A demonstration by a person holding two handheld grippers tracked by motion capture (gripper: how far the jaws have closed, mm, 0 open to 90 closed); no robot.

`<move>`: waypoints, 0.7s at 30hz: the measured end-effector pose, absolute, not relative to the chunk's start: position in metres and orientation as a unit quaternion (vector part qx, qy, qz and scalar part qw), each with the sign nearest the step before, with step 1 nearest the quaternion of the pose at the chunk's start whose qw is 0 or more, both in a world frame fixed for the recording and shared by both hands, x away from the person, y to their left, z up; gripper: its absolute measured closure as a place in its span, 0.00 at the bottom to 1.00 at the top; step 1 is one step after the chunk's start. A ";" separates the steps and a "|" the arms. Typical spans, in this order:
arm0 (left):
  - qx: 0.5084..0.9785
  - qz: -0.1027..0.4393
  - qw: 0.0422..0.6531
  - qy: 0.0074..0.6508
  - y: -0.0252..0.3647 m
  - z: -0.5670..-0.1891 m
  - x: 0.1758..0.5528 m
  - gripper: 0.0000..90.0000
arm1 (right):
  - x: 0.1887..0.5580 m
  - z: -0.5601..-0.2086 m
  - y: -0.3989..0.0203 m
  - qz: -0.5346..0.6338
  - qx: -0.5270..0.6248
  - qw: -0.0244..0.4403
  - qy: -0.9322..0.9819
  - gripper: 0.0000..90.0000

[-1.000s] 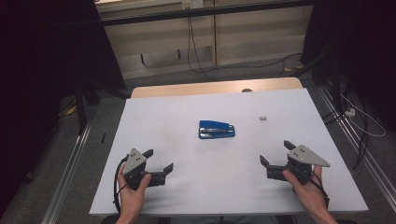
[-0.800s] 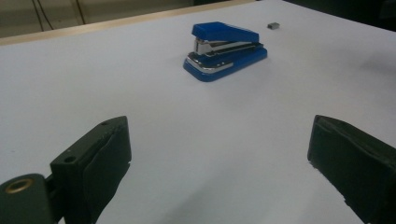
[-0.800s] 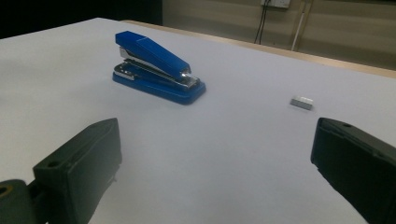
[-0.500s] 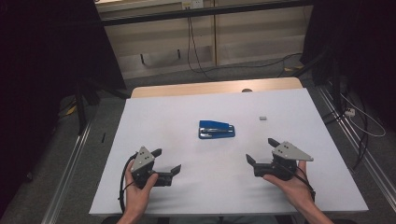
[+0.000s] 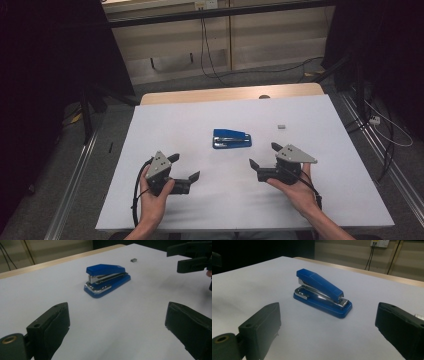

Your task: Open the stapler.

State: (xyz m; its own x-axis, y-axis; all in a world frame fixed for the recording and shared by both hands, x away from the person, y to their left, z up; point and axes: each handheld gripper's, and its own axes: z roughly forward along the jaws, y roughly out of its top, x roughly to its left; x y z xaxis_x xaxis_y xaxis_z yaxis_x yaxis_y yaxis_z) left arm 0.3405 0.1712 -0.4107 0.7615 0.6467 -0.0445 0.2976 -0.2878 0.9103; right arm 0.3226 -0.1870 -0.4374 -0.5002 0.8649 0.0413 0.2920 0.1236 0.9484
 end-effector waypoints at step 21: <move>0.793 0.151 0.506 0.305 0.146 -0.415 0.384 0.07 | 0.358 -0.430 -0.149 0.525 0.388 0.273 0.706 0.13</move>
